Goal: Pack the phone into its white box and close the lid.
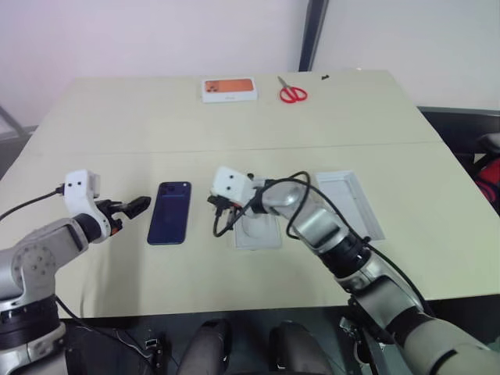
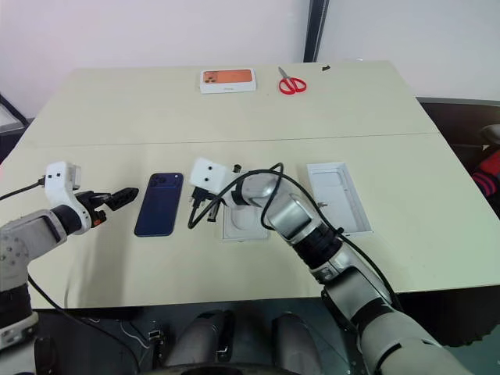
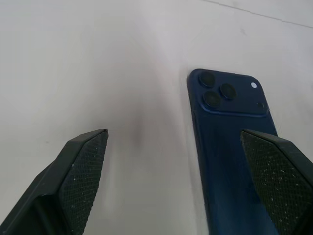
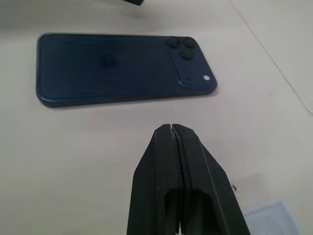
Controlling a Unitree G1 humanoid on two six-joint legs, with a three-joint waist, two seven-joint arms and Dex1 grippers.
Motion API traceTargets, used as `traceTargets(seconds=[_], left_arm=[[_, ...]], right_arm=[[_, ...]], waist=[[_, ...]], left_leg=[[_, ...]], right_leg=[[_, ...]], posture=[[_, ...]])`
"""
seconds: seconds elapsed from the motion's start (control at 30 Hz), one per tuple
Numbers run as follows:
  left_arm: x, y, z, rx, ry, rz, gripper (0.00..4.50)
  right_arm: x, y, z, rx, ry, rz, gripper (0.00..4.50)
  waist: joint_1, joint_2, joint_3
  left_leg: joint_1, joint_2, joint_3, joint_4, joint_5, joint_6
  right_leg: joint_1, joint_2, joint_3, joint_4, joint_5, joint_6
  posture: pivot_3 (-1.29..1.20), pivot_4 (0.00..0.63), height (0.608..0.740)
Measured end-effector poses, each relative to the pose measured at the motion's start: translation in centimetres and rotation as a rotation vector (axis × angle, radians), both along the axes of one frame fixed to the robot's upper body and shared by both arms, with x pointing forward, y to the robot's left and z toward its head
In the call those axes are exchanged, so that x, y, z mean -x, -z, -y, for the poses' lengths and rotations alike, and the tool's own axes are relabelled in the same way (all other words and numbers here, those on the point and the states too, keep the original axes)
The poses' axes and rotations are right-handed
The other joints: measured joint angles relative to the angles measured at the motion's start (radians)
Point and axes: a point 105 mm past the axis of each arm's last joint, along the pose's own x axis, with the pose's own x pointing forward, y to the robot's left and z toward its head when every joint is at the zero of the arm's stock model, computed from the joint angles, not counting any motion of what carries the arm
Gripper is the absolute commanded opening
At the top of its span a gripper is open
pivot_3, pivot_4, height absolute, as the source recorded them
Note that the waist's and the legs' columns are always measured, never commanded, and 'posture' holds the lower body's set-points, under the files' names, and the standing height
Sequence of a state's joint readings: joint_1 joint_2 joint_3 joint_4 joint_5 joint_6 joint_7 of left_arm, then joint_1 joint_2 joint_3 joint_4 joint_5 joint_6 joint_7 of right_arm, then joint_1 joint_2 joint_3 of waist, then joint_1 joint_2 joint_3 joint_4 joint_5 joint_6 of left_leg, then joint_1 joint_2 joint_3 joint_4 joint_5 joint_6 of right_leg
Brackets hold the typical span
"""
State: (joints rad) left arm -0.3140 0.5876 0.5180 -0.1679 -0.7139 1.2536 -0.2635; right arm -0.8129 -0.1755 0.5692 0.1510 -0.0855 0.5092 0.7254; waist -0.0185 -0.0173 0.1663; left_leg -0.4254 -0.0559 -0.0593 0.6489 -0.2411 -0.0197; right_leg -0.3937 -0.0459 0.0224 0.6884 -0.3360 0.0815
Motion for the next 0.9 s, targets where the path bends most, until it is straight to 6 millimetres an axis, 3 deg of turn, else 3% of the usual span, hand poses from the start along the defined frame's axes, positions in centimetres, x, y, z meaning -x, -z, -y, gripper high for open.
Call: traceTargets(seconds=[0.17,0.4,0.53,0.9], left_arm=[[-0.4,0.8,1.4,0.044,0.059,-0.129,4.50],[-0.5,0.8,4.8,0.135,0.165,-0.183,4.50],[-0.3,1.0,6.5,0.164,0.209,-0.176,4.50],[0.2,1.2,8.7,0.289,0.256,-0.159,4.50]], right_arm=[[0.2,1.9,-1.3,0.073,-0.028,0.027,0.05],[0.2,2.6,-2.4,0.119,-0.047,0.047,0.05],[0.1,2.7,-2.3,0.139,-0.042,0.061,0.05],[-0.6,3.0,-1.0,0.190,-0.012,0.080,0.05]], waist=[[0.000,0.000,0.000],[0.007,0.000,-0.001],[0.008,0.000,-0.001],[0.008,0.000,-0.002]], left_leg=[[0.000,0.000,0.000,0.000,0.000,-0.001],[0.001,-0.001,-0.001,0.001,0.001,-0.001],[0.002,-0.001,-0.001,0.001,0.001,-0.001],[0.004,-0.001,-0.001,0.000,0.000,-0.001]], right_leg=[[0.000,0.000,0.000,0.001,0.000,0.000],[0.001,-0.001,0.000,0.001,0.000,0.000],[0.001,-0.001,0.000,0.001,0.000,0.000],[0.004,-0.001,-0.001,0.000,0.000,0.000]], posture=[[0.00,0.150,0.740],[0.00,0.150,0.740],[0.00,0.150,0.740],[0.00,0.150,0.740]])
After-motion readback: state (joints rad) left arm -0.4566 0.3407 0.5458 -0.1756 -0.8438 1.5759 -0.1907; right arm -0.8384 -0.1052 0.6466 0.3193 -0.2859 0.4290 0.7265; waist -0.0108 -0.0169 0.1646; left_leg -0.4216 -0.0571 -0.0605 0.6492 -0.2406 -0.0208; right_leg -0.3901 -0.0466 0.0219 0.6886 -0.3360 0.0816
